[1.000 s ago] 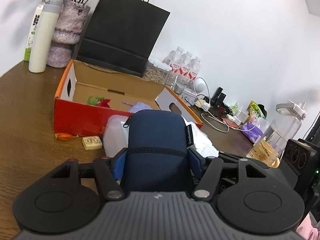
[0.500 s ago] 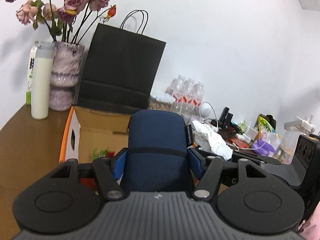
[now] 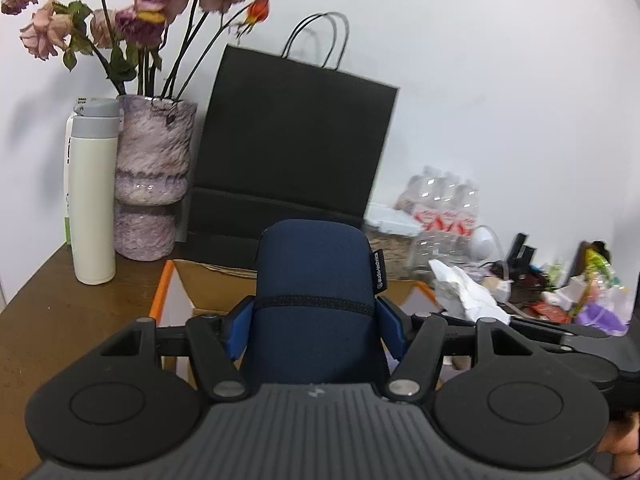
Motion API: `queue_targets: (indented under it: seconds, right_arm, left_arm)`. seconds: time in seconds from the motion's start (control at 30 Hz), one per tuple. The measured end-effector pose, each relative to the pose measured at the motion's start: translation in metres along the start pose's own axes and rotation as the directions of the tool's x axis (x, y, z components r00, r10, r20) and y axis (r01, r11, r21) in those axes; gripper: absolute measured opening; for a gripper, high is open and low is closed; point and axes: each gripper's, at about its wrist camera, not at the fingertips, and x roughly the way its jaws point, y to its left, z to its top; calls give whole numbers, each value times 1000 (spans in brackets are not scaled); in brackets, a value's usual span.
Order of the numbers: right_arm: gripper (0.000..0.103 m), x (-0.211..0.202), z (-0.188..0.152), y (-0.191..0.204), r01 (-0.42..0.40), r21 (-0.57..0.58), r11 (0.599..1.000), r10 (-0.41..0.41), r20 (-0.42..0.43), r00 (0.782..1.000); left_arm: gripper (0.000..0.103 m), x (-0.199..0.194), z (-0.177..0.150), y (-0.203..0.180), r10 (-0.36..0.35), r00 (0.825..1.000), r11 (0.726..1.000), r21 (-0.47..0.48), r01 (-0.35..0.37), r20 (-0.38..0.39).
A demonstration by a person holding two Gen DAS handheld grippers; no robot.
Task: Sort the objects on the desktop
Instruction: 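Lift the navy pouch and tissue and carry both over the box, then open both grippers to release the pouch and tissue into the box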
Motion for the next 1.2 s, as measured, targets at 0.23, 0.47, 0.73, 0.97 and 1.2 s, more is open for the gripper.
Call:
queue_targets:
  seconds: [0.23, 0.47, 0.73, 0.97, 1.2]
  right_arm:
    - [14, 45, -7, -14, 40, -20, 999, -42, -108, 993]
    - [14, 61, -15, -18, 58, -47, 997, -64, -161, 985]
    - [18, 64, -22, -16, 62, -57, 996, -72, -194, 978]
    - [89, 58, -22, -12, 75, -73, 995, -87, -177, 980]
    - [103, 54, -20, -10, 88, -71, 994, -99, -175, 980]
  left_arm:
    - [64, 40, -5, 13, 62, 996, 998, 31, -60, -58]
    - [65, 58, -18, 18, 90, 988, 995, 45, -85, -123]
    - [67, 60, -22, 12, 113, 985, 992, 78, -104, -133]
    - [103, 48, -20, 12, 162, 986, 985, 72, -159, -41]
    - [103, 47, -23, 9, 175, 983, 982, 82, -171, -47]
